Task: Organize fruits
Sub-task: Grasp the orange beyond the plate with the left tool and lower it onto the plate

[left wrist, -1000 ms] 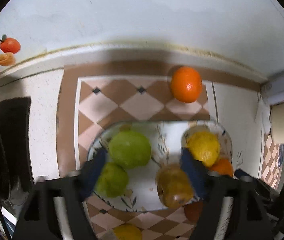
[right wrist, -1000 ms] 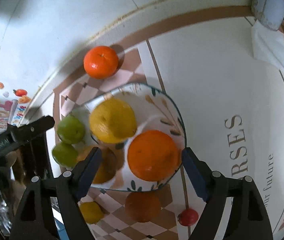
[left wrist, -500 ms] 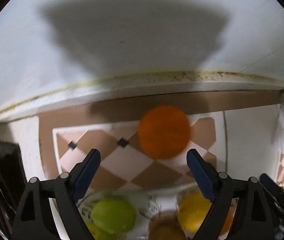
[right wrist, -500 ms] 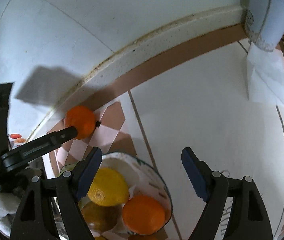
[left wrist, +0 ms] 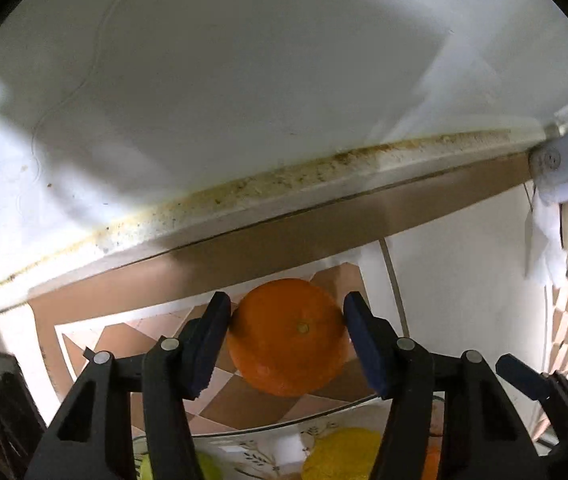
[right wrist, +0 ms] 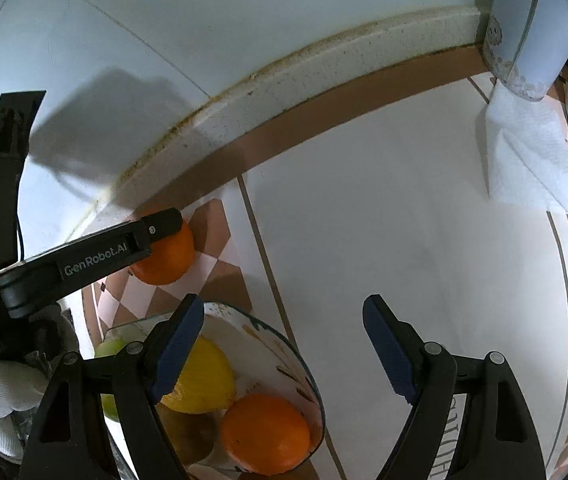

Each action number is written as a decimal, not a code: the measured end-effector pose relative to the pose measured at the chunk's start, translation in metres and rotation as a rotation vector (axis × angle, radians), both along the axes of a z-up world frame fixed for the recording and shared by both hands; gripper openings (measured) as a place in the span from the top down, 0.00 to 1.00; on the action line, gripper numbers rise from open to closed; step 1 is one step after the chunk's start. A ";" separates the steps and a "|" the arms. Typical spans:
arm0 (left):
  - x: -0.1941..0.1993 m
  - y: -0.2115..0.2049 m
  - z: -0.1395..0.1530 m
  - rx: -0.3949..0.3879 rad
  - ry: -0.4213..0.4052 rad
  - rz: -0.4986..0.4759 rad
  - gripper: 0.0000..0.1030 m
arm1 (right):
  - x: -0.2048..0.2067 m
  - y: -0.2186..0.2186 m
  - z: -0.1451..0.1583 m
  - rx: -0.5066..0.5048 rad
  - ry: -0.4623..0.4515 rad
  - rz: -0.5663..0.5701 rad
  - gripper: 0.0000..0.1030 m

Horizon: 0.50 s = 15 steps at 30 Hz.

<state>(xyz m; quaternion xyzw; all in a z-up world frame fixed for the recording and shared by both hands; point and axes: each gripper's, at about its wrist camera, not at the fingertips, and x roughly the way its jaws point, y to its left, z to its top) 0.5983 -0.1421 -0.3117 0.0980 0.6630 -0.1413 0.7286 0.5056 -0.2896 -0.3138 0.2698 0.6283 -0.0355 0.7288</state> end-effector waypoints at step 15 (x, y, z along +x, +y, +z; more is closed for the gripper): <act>0.007 0.011 -0.015 -0.043 0.052 -0.004 0.40 | -0.007 0.003 -0.008 0.007 0.019 -0.008 0.18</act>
